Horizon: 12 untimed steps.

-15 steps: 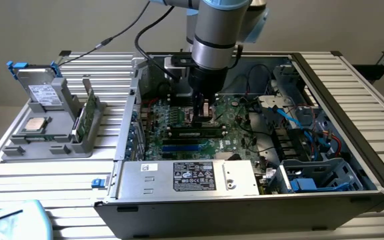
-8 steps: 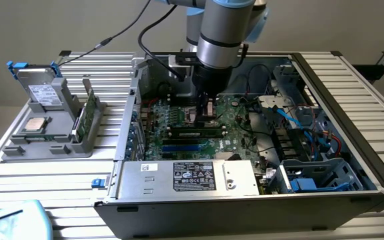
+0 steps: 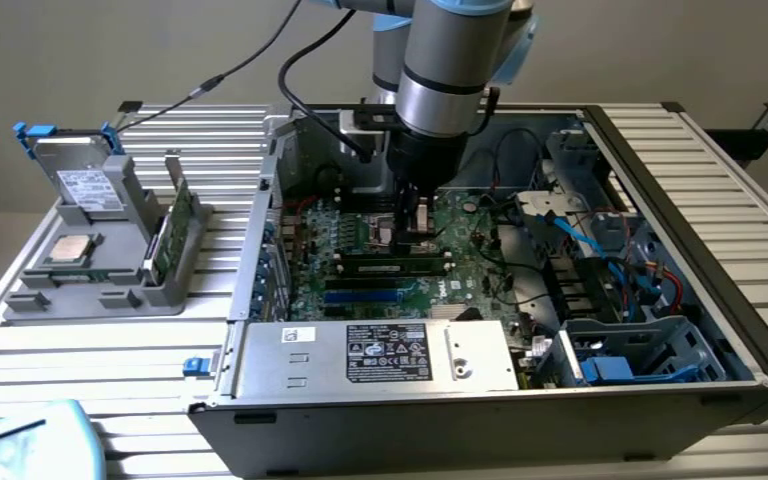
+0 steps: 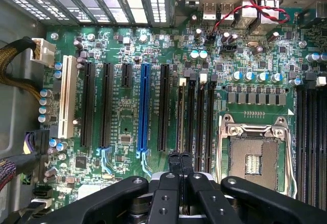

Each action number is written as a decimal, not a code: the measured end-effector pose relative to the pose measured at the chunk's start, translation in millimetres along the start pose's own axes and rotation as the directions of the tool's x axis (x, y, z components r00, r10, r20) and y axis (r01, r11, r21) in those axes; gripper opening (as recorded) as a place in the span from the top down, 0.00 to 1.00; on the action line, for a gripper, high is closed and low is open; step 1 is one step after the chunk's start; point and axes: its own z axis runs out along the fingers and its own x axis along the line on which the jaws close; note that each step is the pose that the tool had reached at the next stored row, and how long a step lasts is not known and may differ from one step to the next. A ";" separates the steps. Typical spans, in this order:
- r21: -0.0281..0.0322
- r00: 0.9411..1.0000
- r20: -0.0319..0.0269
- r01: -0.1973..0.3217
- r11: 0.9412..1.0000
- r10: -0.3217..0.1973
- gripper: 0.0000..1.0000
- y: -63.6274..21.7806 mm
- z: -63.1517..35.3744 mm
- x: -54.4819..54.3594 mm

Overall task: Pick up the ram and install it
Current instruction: 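Press down the ram until it locks into place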

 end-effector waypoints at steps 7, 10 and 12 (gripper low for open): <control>0.000 1.000 0.000 0.000 1.000 0.000 0.89 0.0 0.0 0.0; 0.000 1.000 0.000 -0.003 1.000 0.003 0.89 0.2 0.0 0.0; -0.001 1.000 0.002 -0.015 1.000 0.015 0.89 0.5 0.0 0.0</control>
